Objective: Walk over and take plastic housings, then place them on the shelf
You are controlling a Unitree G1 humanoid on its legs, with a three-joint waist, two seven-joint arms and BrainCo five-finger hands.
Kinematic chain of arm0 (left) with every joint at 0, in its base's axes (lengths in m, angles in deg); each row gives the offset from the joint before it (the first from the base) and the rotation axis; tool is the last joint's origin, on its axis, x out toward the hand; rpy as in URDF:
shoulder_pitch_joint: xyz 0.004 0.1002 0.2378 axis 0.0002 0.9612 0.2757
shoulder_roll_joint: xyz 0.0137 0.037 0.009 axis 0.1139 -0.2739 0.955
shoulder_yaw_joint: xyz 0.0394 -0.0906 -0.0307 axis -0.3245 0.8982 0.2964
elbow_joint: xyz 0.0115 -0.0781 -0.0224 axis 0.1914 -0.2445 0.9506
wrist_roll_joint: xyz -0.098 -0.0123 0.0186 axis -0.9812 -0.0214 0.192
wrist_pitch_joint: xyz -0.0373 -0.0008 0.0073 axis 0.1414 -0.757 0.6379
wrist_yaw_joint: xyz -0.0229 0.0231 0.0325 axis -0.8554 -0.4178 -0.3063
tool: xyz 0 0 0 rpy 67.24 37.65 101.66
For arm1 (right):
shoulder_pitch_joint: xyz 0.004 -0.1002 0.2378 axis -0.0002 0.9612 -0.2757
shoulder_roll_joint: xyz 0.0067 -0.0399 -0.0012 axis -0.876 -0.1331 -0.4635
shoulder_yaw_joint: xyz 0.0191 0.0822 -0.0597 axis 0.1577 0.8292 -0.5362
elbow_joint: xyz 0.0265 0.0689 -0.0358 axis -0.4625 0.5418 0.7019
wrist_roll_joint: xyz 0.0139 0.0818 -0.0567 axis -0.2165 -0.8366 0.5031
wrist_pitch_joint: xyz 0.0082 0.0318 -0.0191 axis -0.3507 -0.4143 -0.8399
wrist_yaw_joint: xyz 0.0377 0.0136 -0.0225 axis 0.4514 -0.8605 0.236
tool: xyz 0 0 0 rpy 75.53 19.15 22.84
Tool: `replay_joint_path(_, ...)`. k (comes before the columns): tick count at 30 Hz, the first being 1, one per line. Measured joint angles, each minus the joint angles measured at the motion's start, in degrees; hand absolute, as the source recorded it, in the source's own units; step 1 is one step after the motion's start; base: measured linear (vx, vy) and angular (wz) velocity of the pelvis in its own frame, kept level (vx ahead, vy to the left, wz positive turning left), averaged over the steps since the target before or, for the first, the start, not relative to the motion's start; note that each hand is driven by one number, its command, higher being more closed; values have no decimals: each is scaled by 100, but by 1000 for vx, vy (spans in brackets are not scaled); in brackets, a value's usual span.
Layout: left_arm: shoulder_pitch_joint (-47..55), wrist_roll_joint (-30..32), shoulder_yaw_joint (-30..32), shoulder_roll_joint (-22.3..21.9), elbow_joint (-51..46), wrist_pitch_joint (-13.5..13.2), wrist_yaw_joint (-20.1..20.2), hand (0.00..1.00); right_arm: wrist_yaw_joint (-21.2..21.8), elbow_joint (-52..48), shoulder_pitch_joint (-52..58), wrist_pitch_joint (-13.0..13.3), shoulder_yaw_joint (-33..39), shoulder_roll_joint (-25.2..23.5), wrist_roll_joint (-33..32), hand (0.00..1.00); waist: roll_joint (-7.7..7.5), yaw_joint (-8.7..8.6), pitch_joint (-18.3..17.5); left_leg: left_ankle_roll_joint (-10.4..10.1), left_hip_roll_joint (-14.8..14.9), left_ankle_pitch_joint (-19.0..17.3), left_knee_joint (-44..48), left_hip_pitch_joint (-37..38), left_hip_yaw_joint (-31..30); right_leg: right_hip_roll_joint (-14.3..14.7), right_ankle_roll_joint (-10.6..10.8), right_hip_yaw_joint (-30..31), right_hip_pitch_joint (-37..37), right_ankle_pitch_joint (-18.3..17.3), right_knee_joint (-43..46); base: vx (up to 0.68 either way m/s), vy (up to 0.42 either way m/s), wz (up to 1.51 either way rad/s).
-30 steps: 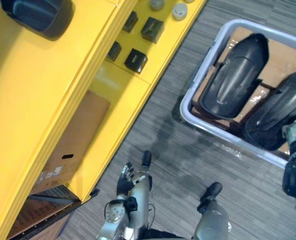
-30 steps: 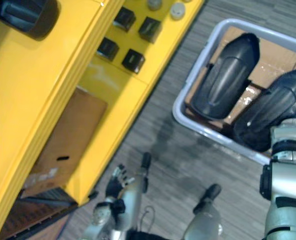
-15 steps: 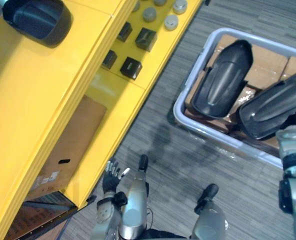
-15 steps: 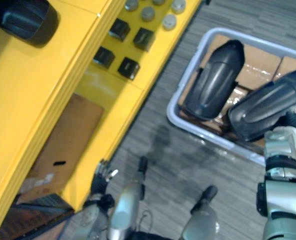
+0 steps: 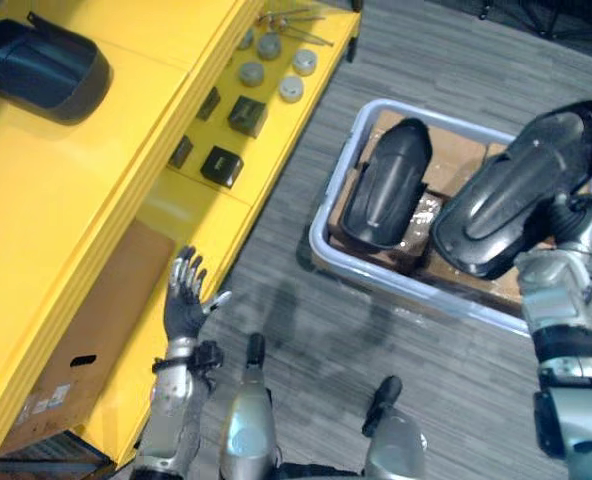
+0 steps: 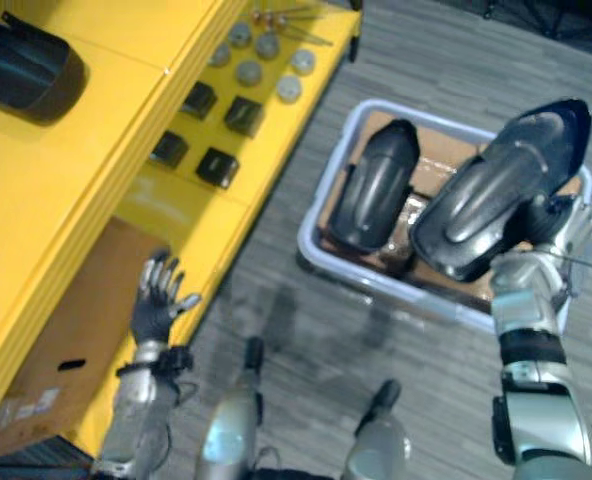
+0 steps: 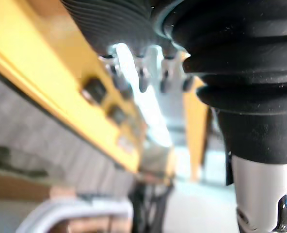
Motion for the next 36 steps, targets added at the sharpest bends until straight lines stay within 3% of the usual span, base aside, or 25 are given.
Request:
replay_joint_path(4, -1122, 54, -307, 609, 87, 541, 624, 0, 171, -413, -419, 194, -399, 106, 324, 100, -90, -245, -67, 13, 0, 28, -11, 2, 118, 33, -7, 117, -13, 191, -214, -56, -1, -16)
replay_joint_path(6, -1588, 2, -436, 758, 271, 715, 806, 0, 248, -625, -575, 301, -505, 194, 413, 100, -101, -283, -73, 23, 9, 37, -21, 25, 216, 49, -21, 187, -37, 262, -284, -45, 3, -20)
replay_joint_path(9, -2207, -484, -482, 815, 481, 1182, 1252, 0, 248, -1027, -737, 634, -602, 328, 649, 100, -151, -450, -110, 27, 13, 85, -89, 33, 268, 69, -25, 245, -78, 341, -364, -27, -5, -13)
replay_joint_path(12, -2589, -1174, -849, 965, 502, 2011, 1792, 0, 232, -1186, -858, 1021, -623, 394, 894, 100, -208, -589, -143, 27, 37, 85, -99, 103, 378, 90, -38, 362, -107, 370, -367, -3, -12, -17)
replay_joint_path(15, -2875, -1341, -1156, 952, 750, 2744, 1912, 0, 233, -1501, -858, 1361, -641, 483, 1011, 100, -208, -678, -143, 27, 65, 84, -103, 167, 445, 125, -54, 454, -110, 386, -369, -13, -18, -14)
replay_joint_path(16, -2890, -1444, -1191, 952, 858, 2961, 1916, 0, 233, -1616, -861, 1504, -673, 486, 1042, 100, -206, -730, -157, 26, 66, 83, -110, 207, 504, 122, -54, 489, -109, 390, -369, -17, -16, -16)
replay_joint_path(18, -2891, -1538, -1259, 953, 998, 3147, 1909, 0, 234, -1695, -841, 1641, -760, 495, 1102, 100, -201, -810, -226, 25, 67, 83, -111, 207, 516, 123, -52, 494, -113, 394, -383, -9, -7, -5)
replay_joint_path(22, -2906, -2064, -1570, 937, 1111, 3284, 1905, 0, 252, -1785, -709, 1937, -916, 493, 1222, 100, -189, -876, -463, 24, 67, 81, -114, 229, 548, 130, -51, 510, -89, 429, -443, -11, -7, -2)
replay_joint_path(28, -2922, -2416, -1884, 667, 1105, 3199, 1749, 0, 430, -1786, -486, 2293, -1293, 448, 1462, 100, -124, -872, -674, 15, 67, 87, -206, 381, 561, 144, -50, 510, 31, 439, -495, -3, -2, -1)
replay_joint_path(31, -2925, -2444, -2053, 485, 1107, 3161, 1541, 0, 505, -1785, -370, 2324, -1394, 374, 1493, 100, -87, -867, -722, 1, 67, 99, -242, 421, 545, 148, -49, 481, 90, 439, -524, -8, -9, 3)
replay_joint_path(36, -2932, -2441, -2174, 281, 1152, 2711, 1119, 0, 768, -1764, -317, 2318, -1786, 125, 1577, 100, -92, -853, -732, 0, 67, 110, -261, 439, 537, 151, -45, 475, 108, 446, -526, 0, 0, 0)
